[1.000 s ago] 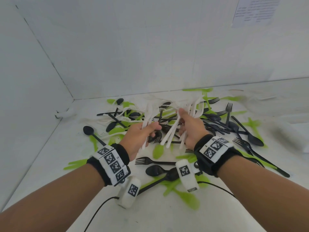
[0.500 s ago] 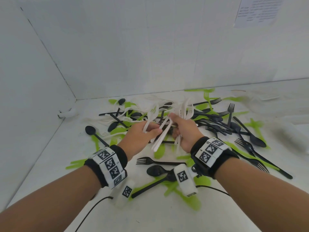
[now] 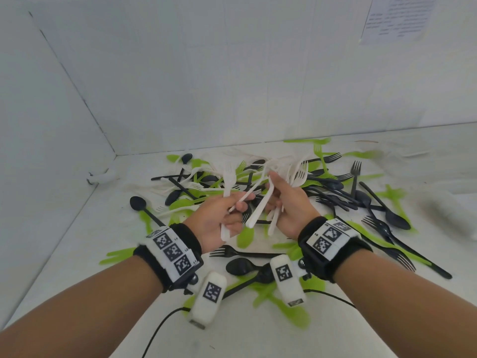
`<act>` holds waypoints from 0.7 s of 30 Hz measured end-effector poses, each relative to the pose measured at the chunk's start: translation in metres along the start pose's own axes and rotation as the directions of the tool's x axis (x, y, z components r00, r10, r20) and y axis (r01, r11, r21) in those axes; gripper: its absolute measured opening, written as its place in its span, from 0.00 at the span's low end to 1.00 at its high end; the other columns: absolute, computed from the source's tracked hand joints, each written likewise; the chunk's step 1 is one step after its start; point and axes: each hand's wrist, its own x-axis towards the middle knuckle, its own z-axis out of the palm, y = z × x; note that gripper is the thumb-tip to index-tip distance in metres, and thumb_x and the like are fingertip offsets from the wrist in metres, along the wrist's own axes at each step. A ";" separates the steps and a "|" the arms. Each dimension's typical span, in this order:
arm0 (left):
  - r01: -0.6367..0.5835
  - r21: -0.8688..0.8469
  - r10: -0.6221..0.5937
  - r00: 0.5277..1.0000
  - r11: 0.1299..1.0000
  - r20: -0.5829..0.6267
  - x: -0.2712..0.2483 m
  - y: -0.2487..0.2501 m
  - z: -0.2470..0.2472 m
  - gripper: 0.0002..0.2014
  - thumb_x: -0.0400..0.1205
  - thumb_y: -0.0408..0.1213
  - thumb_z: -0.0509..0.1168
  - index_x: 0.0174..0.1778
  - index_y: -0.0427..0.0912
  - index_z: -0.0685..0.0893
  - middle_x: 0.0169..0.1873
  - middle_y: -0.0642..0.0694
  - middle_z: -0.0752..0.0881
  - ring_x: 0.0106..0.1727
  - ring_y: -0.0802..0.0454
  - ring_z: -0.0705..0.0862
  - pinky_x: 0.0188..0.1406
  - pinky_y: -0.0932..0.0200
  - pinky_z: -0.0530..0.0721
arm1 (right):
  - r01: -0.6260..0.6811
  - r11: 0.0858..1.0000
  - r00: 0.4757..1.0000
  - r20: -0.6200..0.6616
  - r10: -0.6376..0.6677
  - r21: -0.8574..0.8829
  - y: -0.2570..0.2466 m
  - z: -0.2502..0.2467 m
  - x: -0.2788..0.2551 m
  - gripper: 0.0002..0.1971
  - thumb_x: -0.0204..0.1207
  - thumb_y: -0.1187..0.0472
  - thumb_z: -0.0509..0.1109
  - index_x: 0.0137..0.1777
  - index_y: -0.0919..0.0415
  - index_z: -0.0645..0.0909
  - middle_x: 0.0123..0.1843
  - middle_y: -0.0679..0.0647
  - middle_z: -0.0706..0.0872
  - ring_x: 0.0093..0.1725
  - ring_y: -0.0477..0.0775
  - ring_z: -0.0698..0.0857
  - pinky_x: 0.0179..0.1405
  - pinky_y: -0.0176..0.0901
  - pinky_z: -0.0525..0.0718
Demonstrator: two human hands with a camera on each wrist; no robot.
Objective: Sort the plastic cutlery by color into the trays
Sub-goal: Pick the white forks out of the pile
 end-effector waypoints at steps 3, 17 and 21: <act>0.101 -0.030 -0.097 0.990 0.994 0.105 -0.005 0.000 0.001 0.08 0.85 0.34 0.63 0.56 0.37 0.85 0.28 0.52 0.71 0.18 0.61 0.56 0.24 0.66 0.54 | -0.021 0.998 0.999 0.045 0.018 0.052 0.000 0.002 0.001 0.12 0.81 0.53 0.75 0.52 0.63 0.87 0.28 0.49 0.73 0.23 0.46 0.65 0.34 0.46 0.71; 0.184 -0.110 -0.168 0.976 0.977 0.142 -0.007 -0.006 -0.001 0.07 0.87 0.32 0.59 0.55 0.39 0.81 0.26 0.52 0.70 0.17 0.61 0.58 0.20 0.68 0.58 | -0.030 0.999 0.993 0.119 0.025 0.037 -0.003 0.007 0.000 0.11 0.83 0.52 0.72 0.53 0.61 0.86 0.28 0.49 0.65 0.22 0.45 0.64 0.34 0.44 0.67; 0.106 0.174 -0.106 0.994 0.979 -0.013 -0.008 -0.007 0.001 0.10 0.91 0.40 0.60 0.52 0.39 0.83 0.31 0.49 0.77 0.19 0.61 0.58 0.18 0.68 0.58 | -0.012 0.999 1.000 -0.006 0.012 0.030 -0.003 0.001 0.009 0.12 0.82 0.52 0.75 0.45 0.60 0.83 0.28 0.49 0.71 0.25 0.46 0.65 0.27 0.41 0.68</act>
